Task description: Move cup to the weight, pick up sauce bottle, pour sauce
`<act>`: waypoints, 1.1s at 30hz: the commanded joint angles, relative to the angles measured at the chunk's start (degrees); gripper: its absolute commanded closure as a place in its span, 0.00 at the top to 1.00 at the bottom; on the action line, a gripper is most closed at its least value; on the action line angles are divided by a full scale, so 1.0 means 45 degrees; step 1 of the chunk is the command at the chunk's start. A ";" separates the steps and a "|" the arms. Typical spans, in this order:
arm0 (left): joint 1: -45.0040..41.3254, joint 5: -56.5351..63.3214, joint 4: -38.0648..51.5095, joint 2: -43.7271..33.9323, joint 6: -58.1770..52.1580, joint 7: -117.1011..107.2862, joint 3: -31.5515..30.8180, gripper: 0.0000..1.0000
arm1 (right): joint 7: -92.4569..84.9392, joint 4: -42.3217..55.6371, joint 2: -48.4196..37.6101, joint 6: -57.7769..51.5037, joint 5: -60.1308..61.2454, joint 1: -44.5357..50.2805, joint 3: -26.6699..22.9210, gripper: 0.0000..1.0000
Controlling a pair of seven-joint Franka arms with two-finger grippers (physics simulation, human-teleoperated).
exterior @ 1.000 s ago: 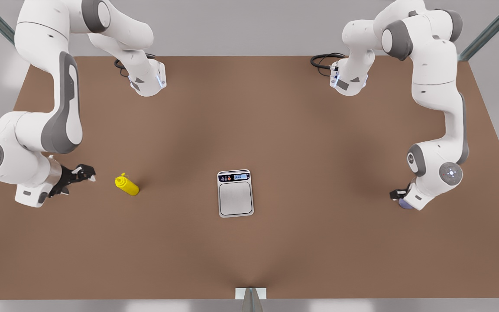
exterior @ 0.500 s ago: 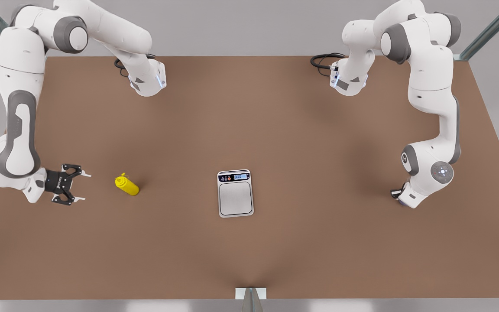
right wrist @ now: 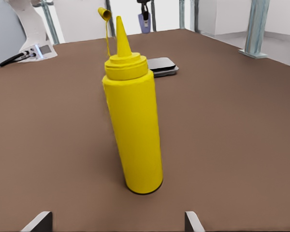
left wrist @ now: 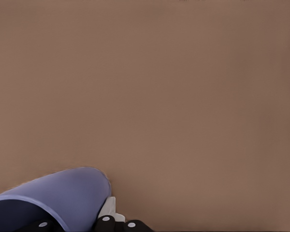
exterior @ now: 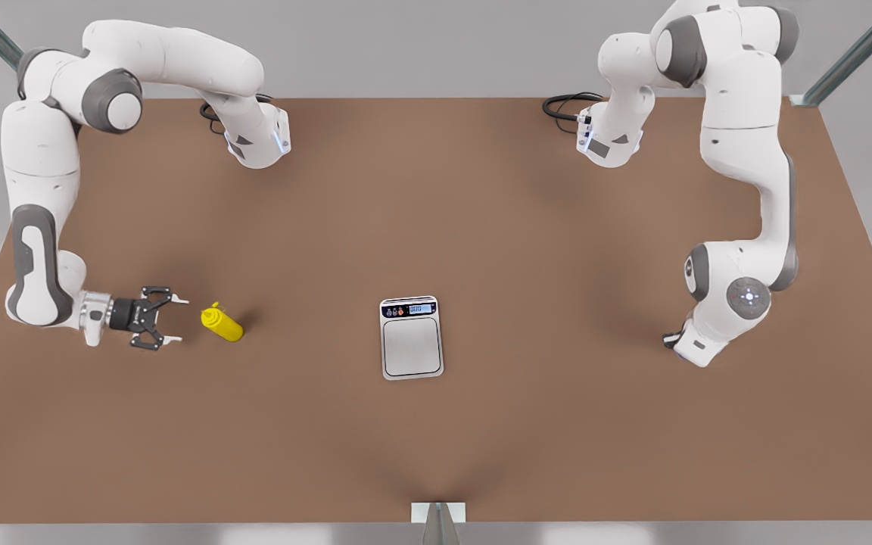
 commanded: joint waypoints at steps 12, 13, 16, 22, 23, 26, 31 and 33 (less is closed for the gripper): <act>-0.4661 -0.1288 0.2674 0.0988 -0.1081 -0.9317 -0.1161 0.21 | -0.0061 -0.2551 -0.1311 0.2408 0.2062 0.0228 0.0336 1.00; -0.4876 -0.1288 0.3066 0.1203 -0.1101 -0.9962 -0.1337 0.21 | -0.0061 -0.2590 -0.1311 0.2408 0.2062 0.0326 0.0336 1.00; -0.5325 -0.1288 0.5487 0.2551 -0.2565 -1.1252 -0.1669 0.21 | -0.0061 -0.2629 -0.1272 0.2467 0.2082 0.0579 0.0336 1.00; -0.6341 -0.1249 0.8299 0.4269 -0.3033 -1.3127 -0.2138 0.21 | -0.0062 -0.2512 -0.0920 0.2584 0.2844 0.1458 0.0336 1.00; -0.6399 -0.1230 0.9627 0.5030 -0.3425 -1.3848 -0.2138 0.21 | -0.0061 -0.2512 -0.0862 0.2584 0.2863 0.1498 0.0336 1.00; -0.6537 -0.1230 1.0332 0.5402 -0.3386 -1.4358 -0.2138 0.21 | -0.0062 -0.2473 -0.0842 0.2603 0.3117 0.1693 0.0336 1.00; -0.6712 -0.1230 1.1660 0.6497 -0.3210 -1.5940 -0.2235 0.21 | -0.0081 -0.2395 -0.0744 0.2584 0.3137 0.1693 0.0336 1.00; -0.6712 -0.1230 1.1855 0.6711 -0.3034 -1.5940 -0.2275 0.21 | -0.0081 -0.2395 -0.0744 0.2584 0.3137 0.1693 0.0336 1.00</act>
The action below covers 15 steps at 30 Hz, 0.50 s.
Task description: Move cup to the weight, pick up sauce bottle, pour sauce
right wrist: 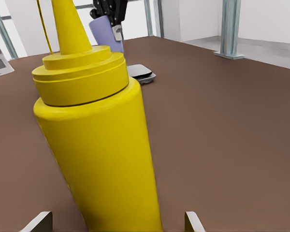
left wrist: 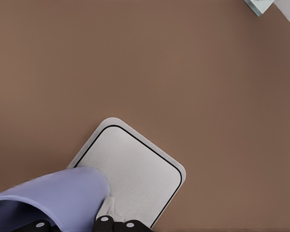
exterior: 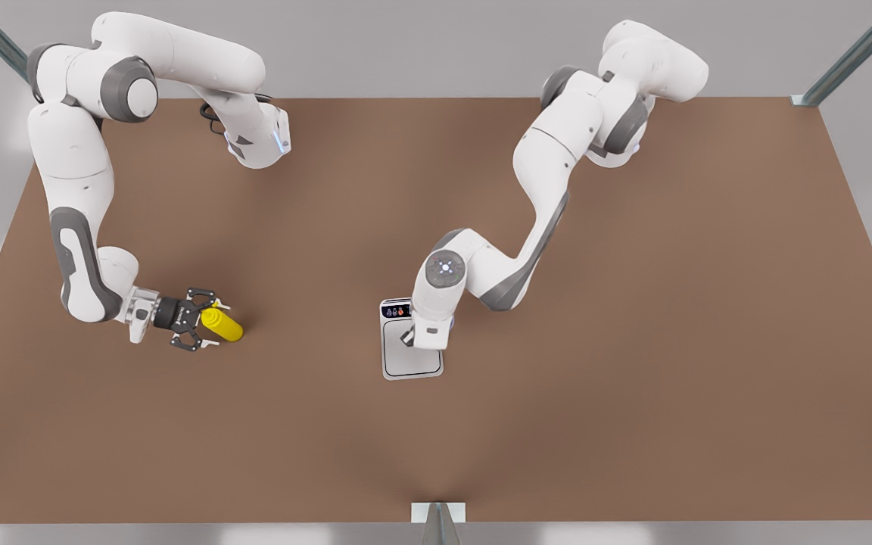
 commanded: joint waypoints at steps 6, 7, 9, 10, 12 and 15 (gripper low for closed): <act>-0.0144 0.0233 0.0533 0.0489 0.0527 -0.0048 0.0003 0.38 | 0.0000 0.0039 0.0078 -0.0020 0.0078 0.0108 0.0020 1.00; -0.0144 0.0272 0.0513 0.0548 0.0527 -0.0048 0.0003 0.45 | 0.0000 0.0039 0.0078 -0.0039 0.0078 0.0108 0.0039 1.00; -0.0221 0.0311 0.0513 0.0646 0.0488 -0.0048 0.0003 0.45 | 0.0000 0.0059 0.0078 -0.0039 0.0078 0.0088 0.0039 1.00; -0.0261 0.0311 0.0513 0.0646 0.0469 -0.0067 0.0042 0.45 | 0.0000 0.0117 0.0078 -0.0039 0.0078 0.0108 0.0039 1.00; -0.0242 0.0291 0.0513 0.0567 0.0410 -0.0048 0.0042 0.63 | 0.0000 0.0117 0.0097 -0.0039 0.0078 0.0108 0.0078 1.00; -0.0242 0.0291 0.0533 0.0470 0.0313 -0.0028 0.0100 0.68 | 0.0000 0.0117 0.0156 -0.0059 0.0137 0.0108 0.0137 1.00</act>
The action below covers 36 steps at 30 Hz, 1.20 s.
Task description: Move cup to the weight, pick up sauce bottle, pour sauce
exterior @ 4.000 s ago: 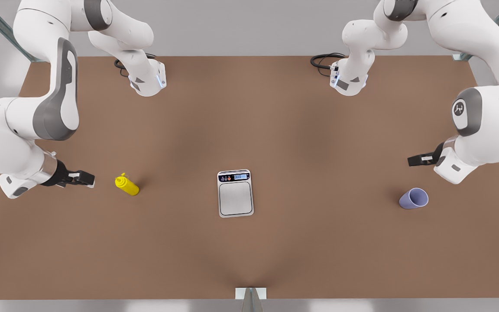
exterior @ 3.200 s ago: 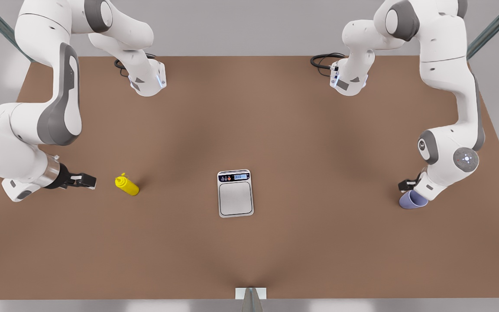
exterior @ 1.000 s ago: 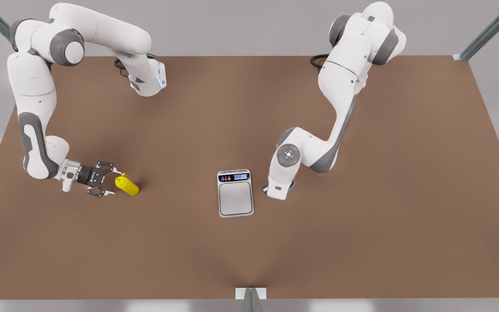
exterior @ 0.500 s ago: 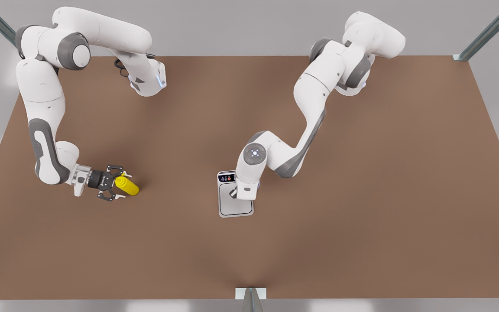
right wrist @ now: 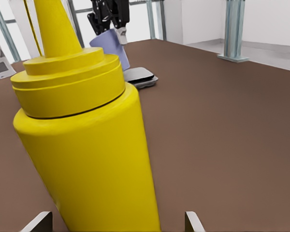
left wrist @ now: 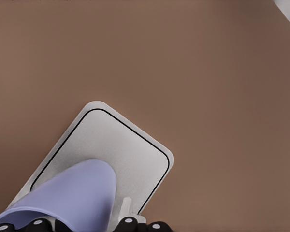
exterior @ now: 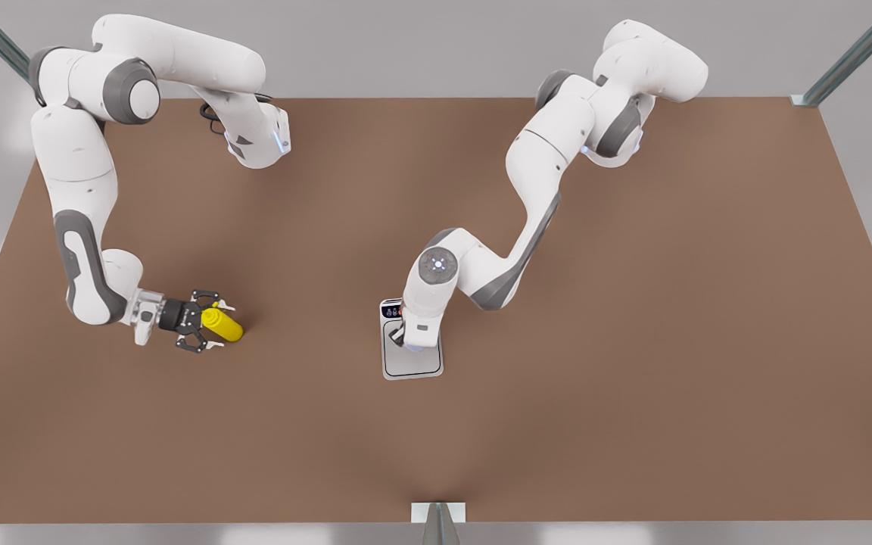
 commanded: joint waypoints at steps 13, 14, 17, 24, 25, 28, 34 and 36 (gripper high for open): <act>0.0117 0.0544 0.0067 -0.0353 -0.0804 -0.0062 -0.0038 0.68 | 0.0020 0.0000 0.0019 -0.0137 0.0020 0.0039 0.0020 0.64; 0.0117 0.0525 0.0067 -0.0392 -0.0862 -0.0062 -0.0058 0.68 | 0.0020 -0.0020 0.0019 -0.0137 0.0020 0.0039 0.0020 0.63; 0.0117 0.0486 0.0067 -0.0529 -0.1058 -0.0081 -0.0058 0.68 | 0.0000 0.0000 0.0019 -0.0156 0.0020 0.0000 0.0020 0.63; 0.0195 0.0427 -0.0011 -0.1699 -0.2560 0.0153 -0.0058 0.66 | 0.0020 0.0000 0.0019 -0.0156 0.0020 -0.0020 0.0020 0.59; 0.0449 0.0193 -0.0109 -0.2091 -0.2796 0.0251 0.0001 0.66 | 0.0020 0.0000 0.0019 -0.0156 0.0020 -0.0059 0.0020 0.59; 0.2244 -0.0471 -0.1317 -0.4550 -0.5685 0.3685 0.0235 0.65 | 0.0059 0.0020 0.0000 -0.0176 0.0001 -0.0098 0.0020 0.59; 0.5307 -0.0882 -0.4795 -0.8436 -0.8246 1.7067 0.5242 0.69 | 0.1405 0.0800 -0.0586 -0.0937 -0.0077 -0.0137 -0.0058 0.59; 0.8769 0.0720 -0.6687 -1.0428 -0.7390 1.7086 0.1348 1.00 | 0.3298 0.2068 -0.0840 -0.0918 -0.1111 0.0019 -0.0117 0.59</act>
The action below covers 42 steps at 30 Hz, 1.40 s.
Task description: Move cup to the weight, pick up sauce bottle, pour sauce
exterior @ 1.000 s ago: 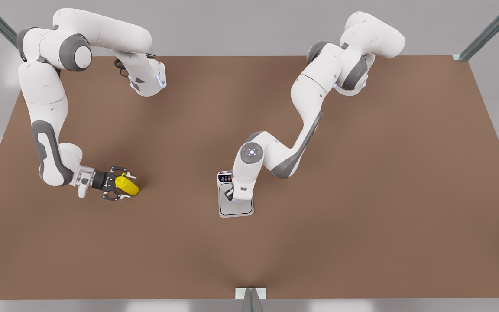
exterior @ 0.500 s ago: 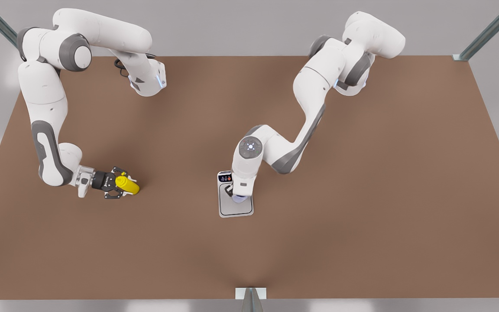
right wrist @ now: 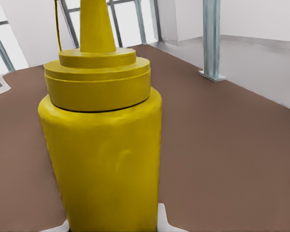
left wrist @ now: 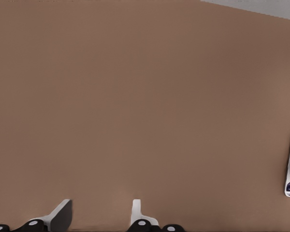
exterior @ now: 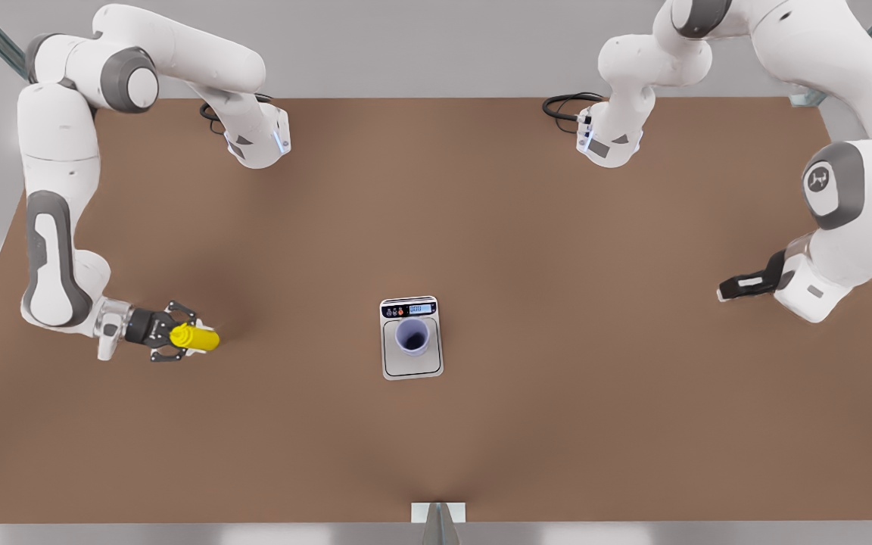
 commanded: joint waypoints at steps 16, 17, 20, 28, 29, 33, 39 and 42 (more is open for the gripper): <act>0.0306 0.1150 0.1878 0.1476 -0.0915 -0.0205 -0.0673 1.00 | 1.1842 0.4596 -0.0305 0.1993 -1.0591 0.8360 0.0028 0.59; 0.0306 0.1150 0.1877 0.1515 -0.1013 -0.0205 -0.0674 1.00 | 1.3129 0.4537 -0.0305 0.2403 -1.2017 0.8908 0.0029 0.59; 0.0267 0.1131 0.1800 0.1573 -0.1072 -0.0264 -0.0693 1.00 | 1.5789 0.4615 -0.0403 0.2697 -1.4911 0.9846 0.0048 0.59; 0.0267 0.1189 0.1799 0.1925 -0.0583 -0.0244 -0.0693 1.00 | 2.1277 0.4576 -0.0813 0.3068 -1.7764 1.0900 -0.0010 0.59; 0.0267 0.1189 0.1780 0.1925 -0.0583 -0.0244 -0.0693 1.00 | 2.1648 0.4596 -0.0793 0.3029 -1.8095 1.1194 0.0009 0.59; 0.0267 0.1189 0.1780 0.1925 -0.0583 -0.0302 -0.0693 1.00 | 2.1981 0.4615 -0.0793 0.2776 -2.0888 1.1877 0.0068 0.59; 0.0247 0.1189 0.1780 0.1944 -0.0564 -0.0322 -0.0693 1.00 | 2.2704 0.4654 -0.0852 0.1701 -2.2588 1.2562 -0.0011 0.59; 0.0228 0.1189 0.1780 0.1944 -0.0564 -0.0341 -0.0693 1.00 | 2.2723 0.4752 -0.0735 0.0901 -2.3760 1.3010 0.0048 0.59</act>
